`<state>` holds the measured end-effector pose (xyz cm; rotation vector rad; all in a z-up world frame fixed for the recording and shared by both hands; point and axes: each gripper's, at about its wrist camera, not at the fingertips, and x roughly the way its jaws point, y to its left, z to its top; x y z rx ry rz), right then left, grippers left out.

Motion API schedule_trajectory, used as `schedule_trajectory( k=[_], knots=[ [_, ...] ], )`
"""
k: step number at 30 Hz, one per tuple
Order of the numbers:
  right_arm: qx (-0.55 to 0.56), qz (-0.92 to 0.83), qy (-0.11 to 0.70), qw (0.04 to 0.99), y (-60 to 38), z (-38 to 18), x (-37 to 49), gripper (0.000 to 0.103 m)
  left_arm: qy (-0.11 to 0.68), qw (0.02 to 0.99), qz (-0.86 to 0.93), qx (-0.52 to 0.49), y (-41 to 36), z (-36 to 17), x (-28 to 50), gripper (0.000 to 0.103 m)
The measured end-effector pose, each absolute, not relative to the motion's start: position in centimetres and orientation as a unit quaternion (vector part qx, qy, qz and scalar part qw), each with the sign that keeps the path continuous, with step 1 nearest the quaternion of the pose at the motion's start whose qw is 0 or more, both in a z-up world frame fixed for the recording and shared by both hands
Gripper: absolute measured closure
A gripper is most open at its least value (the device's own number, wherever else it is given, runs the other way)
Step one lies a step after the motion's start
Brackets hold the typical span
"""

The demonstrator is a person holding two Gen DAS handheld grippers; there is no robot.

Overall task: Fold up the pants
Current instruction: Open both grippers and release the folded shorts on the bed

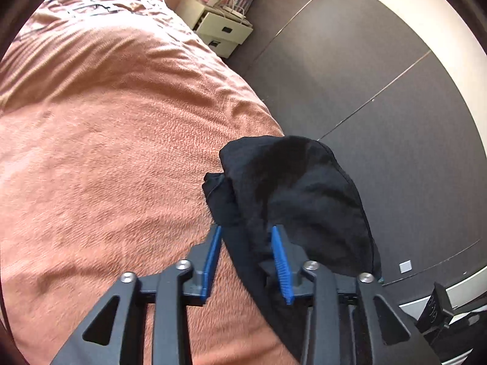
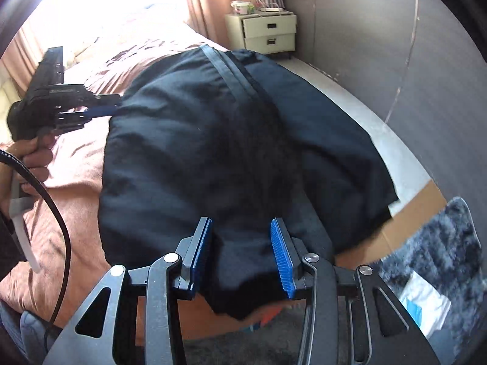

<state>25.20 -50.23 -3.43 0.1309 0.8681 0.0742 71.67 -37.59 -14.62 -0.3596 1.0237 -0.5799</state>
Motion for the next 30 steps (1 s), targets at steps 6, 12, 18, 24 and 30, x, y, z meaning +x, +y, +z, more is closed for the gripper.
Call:
schedule_trajectory(
  k=[6, 12, 18, 24, 30],
  knots=[
    [0.082, 0.022, 0.414, 0.906, -51.9, -1.2, 21.8, 0.065, 0.479, 0.821, -0.271, -0.152, -36.3, -12.5, 68.7, 0.046],
    [0.093, 0.018, 0.405, 0.909, -51.8, 1.3, 20.2, 0.045, 0.472, 0.83, -0.27, -0.124, -35.1, -9.9, 65.3, 0.032],
    [0.088, 0.007, 0.384, 0.919, -49.9, 3.6, 18.5, 0.017, 0.443, 0.849, -0.268, -0.107, -33.7, -6.5, 62.0, 0.002],
    [0.09, 0.003, 0.368, 0.926, -46.8, 6.0, 15.2, 0.0, 0.428, 0.86, -0.267, -0.079, -32.7, -3.6, 58.5, 0.001],
    [0.082, 0.012, 0.347, 0.934, -45.4, 8.2, 12.5, 0.0, 0.411, 0.87, -0.265, -0.064, -31.2, -0.9, 54.8, 0.001]
  ],
)
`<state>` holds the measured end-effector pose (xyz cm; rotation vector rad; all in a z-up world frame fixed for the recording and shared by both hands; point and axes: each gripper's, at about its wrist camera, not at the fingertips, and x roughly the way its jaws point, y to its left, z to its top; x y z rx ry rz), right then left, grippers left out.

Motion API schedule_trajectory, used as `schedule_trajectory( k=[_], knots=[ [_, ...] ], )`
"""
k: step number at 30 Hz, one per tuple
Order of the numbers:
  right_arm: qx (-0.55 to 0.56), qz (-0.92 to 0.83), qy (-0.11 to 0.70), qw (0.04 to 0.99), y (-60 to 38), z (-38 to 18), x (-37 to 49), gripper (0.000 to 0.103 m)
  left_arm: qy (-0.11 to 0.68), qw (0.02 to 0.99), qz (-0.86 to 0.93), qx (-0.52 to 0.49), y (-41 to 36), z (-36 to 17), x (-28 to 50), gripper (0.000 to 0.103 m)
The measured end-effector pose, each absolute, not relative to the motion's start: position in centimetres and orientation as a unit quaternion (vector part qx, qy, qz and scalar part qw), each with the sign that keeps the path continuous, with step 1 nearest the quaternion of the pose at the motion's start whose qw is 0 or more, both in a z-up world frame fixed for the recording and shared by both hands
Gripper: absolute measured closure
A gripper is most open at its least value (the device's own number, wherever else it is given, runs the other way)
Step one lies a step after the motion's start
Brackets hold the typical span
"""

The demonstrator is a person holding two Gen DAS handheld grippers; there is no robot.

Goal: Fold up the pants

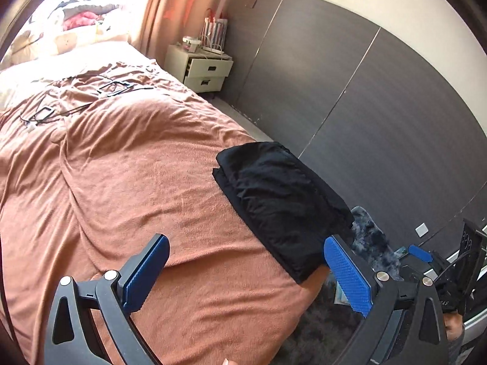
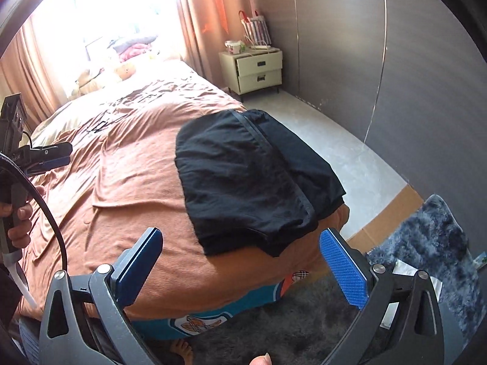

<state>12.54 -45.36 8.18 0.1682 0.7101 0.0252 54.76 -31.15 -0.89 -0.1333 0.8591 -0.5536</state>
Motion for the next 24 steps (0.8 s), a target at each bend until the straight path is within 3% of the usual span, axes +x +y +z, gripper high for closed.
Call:
schedule_trajectory(
  k=[24],
  knots=[
    [0.06, 0.052, 0.267, 0.96, -38.0, 14.0, 2.0, 0.0, 0.318, 0.912, -0.253, -0.05, -22.8, 8.0, 39.5, 0.001]
  ],
)
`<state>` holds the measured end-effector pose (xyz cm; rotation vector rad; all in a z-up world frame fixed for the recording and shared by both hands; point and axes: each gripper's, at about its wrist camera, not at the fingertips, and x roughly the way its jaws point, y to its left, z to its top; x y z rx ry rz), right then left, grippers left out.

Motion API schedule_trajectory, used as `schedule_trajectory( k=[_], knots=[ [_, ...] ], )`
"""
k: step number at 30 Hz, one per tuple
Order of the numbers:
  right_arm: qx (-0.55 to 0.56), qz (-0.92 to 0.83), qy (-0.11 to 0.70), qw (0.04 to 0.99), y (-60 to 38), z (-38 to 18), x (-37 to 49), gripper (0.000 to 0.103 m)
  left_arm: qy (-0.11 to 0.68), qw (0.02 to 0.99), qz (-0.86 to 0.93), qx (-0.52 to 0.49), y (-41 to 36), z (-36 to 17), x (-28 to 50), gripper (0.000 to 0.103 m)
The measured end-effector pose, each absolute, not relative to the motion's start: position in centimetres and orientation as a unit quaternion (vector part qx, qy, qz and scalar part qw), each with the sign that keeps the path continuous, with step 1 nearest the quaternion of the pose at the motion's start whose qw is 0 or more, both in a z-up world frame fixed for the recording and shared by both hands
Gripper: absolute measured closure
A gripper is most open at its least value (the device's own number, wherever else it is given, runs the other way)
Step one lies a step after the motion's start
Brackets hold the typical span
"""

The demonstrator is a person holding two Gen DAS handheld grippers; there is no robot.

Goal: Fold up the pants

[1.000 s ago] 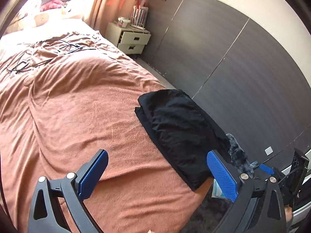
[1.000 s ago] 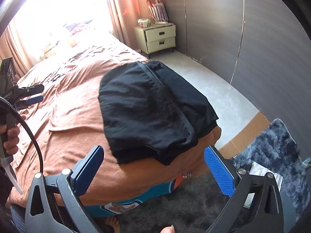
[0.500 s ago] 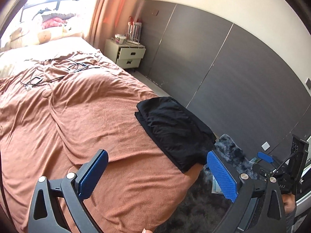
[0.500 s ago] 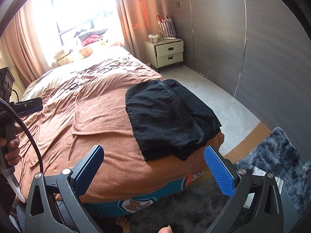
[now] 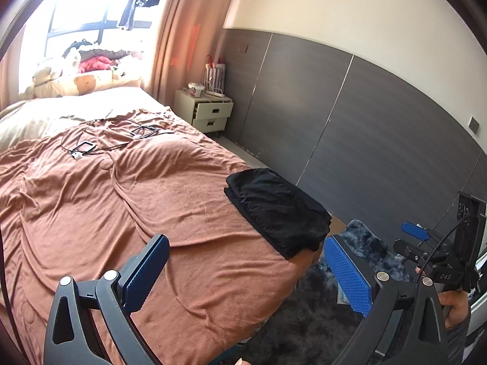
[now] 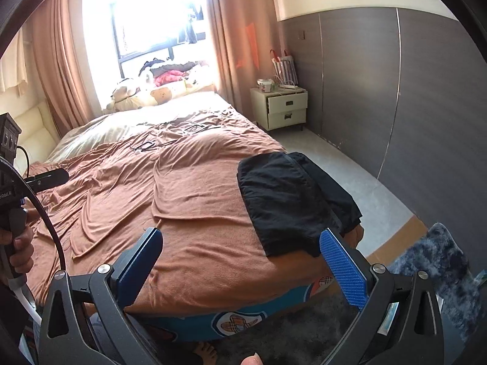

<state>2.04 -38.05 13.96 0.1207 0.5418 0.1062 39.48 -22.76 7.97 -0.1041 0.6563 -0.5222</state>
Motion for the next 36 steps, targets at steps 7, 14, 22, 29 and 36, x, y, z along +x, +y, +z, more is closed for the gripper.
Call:
schedule_trajectory(
  k=[7, 14, 22, 29, 36],
  knots=[
    [0.045, 0.071, 0.245, 0.966, -35.7, 14.3, -0.4, 0.0, 0.293, 0.924, -0.243, -0.046, -19.7, 9.1, 35.0, 0.001],
    [0.04, 0.081, 0.211, 0.973, -33.9, 14.3, -3.1, 0.0, 0.269, 0.934, -0.234, -0.039, -16.7, 10.4, 30.0, 0.001],
    [0.034, 0.095, 0.197, 0.975, -31.5, 13.2, -5.5, 0.0, 0.241, 0.945, -0.211, -0.059, -12.3, 11.2, 24.6, 0.001],
    [0.038, 0.106, 0.182, 0.977, -30.1, 12.3, -7.4, 0.0, 0.224, 0.959, -0.166, -0.053, -8.5, 10.4, 20.5, 0.0],
    [0.048, 0.123, 0.168, 0.977, -29.0, 11.4, -9.4, 0.0, 0.235, 0.963, -0.121, -0.06, -5.3, 8.6, 16.9, 0.001]
  ],
)
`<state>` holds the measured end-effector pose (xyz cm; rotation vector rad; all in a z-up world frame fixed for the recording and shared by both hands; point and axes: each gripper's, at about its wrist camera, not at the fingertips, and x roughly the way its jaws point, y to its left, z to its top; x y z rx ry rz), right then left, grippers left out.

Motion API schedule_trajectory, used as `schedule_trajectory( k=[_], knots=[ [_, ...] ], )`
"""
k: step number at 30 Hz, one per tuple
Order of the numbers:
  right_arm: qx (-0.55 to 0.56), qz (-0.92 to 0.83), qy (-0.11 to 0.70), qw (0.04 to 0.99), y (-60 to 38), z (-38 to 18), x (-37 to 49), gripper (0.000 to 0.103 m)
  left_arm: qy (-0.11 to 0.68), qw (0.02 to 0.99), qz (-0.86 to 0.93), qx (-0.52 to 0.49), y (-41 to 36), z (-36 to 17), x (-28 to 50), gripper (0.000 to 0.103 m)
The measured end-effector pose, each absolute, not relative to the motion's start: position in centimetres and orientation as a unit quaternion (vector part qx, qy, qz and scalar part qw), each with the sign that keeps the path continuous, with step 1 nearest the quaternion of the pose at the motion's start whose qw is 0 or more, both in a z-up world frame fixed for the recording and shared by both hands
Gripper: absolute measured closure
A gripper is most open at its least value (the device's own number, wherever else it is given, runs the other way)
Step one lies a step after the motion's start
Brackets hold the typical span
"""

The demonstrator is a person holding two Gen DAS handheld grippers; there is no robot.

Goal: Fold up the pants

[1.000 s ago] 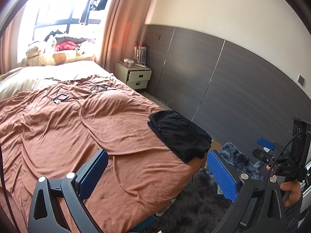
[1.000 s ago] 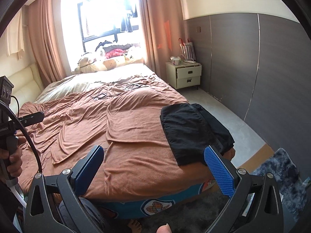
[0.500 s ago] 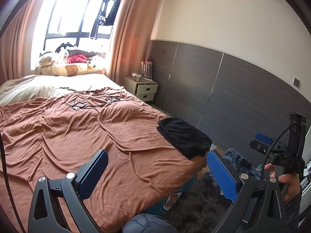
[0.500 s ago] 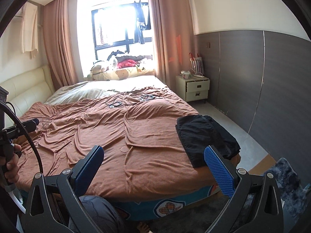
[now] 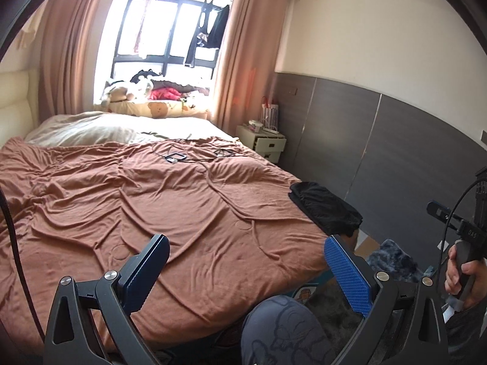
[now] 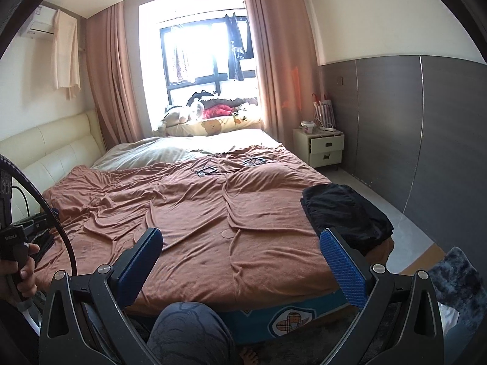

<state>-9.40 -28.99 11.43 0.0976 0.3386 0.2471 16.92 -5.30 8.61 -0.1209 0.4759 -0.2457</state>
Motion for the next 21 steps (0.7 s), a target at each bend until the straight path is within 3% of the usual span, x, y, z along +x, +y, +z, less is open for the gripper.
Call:
schedule_trajectory(
  k=[21],
  knots=[
    [0.066, 0.136, 0.159, 0.976, -24.1, 6.4, -12.1, 0.0, 0.214, 0.973, -0.064, -0.049, -2.3, 6.3, 7.5, 0.0]
  ],
)
